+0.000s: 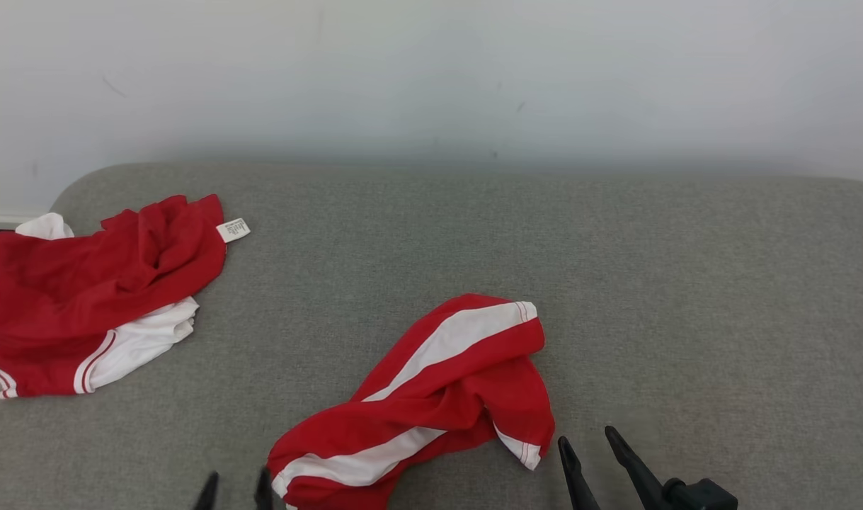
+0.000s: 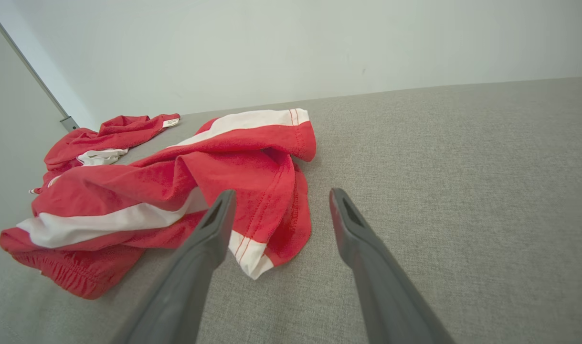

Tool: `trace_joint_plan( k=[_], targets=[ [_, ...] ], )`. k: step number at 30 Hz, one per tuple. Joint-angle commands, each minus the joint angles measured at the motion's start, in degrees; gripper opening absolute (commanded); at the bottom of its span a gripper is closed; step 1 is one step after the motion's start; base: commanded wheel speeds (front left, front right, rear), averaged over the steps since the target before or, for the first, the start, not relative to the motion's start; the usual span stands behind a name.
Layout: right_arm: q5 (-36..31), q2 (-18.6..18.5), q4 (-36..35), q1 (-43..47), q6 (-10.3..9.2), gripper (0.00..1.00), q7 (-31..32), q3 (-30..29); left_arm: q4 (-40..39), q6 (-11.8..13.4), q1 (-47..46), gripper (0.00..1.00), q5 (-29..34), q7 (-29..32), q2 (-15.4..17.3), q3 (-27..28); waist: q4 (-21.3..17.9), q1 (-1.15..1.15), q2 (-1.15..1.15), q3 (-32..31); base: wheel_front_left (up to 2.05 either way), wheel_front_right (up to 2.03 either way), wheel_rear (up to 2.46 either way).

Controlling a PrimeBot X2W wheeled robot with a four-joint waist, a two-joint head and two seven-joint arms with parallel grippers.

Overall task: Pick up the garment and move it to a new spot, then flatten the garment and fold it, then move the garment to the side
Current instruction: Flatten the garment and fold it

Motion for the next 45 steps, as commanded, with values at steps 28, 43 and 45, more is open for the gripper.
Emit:
trace_joint_plan(
  k=[28, 43, 45],
  targets=[
    [4.99, -4.91, 19.53, -13.04, -0.13, 0.0, -0.02, 5.42, -13.12, 0.5, -0.07, 1.0, 9.69, -0.19, -1.52, 5.58, 2.07, 0.0, 0.0, -0.94, 0.0, 0.0, 0.0],
    [5.19, -13.12, 10.3, -2.27, -0.13, 0.0, -0.02, -1.45, -11.88, 1.39, 0.37, 1.0, 7.95, -0.19, -1.51, 4.05, -4.5, 0.0, 0.0, -1.32, 0.0, 0.0, 0.0],
    [5.57, -13.02, 10.92, -1.73, -0.13, 0.93, -0.02, -1.64, -11.36, 1.34, 0.48, 1.0, 7.71, -0.19, -1.51, 3.86, -4.87, 0.0, 0.0, -1.28, 0.0, 0.0, 0.0]
  ],
)
